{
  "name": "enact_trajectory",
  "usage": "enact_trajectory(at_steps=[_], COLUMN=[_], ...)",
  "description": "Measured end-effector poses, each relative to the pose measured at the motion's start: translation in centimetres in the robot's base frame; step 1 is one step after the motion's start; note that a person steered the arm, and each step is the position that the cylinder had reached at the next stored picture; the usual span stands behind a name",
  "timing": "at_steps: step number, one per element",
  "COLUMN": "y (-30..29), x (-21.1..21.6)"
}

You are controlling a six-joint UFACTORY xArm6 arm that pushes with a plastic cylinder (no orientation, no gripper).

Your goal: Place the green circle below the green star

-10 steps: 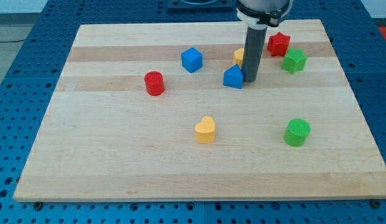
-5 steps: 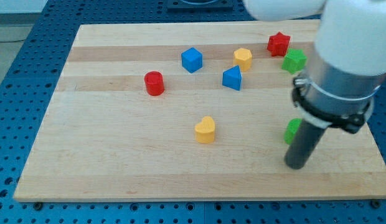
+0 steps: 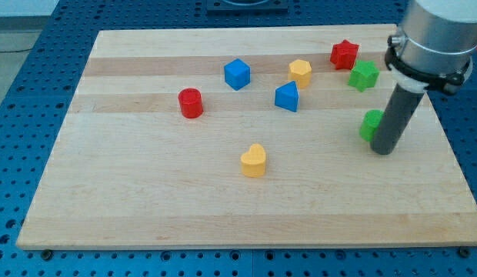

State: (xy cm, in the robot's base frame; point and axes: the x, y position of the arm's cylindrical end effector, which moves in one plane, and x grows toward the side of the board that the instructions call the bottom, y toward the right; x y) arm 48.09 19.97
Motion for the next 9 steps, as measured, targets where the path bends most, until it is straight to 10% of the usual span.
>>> enact_trajectory(at_steps=[9], y=[-2.3], x=[-6.6])
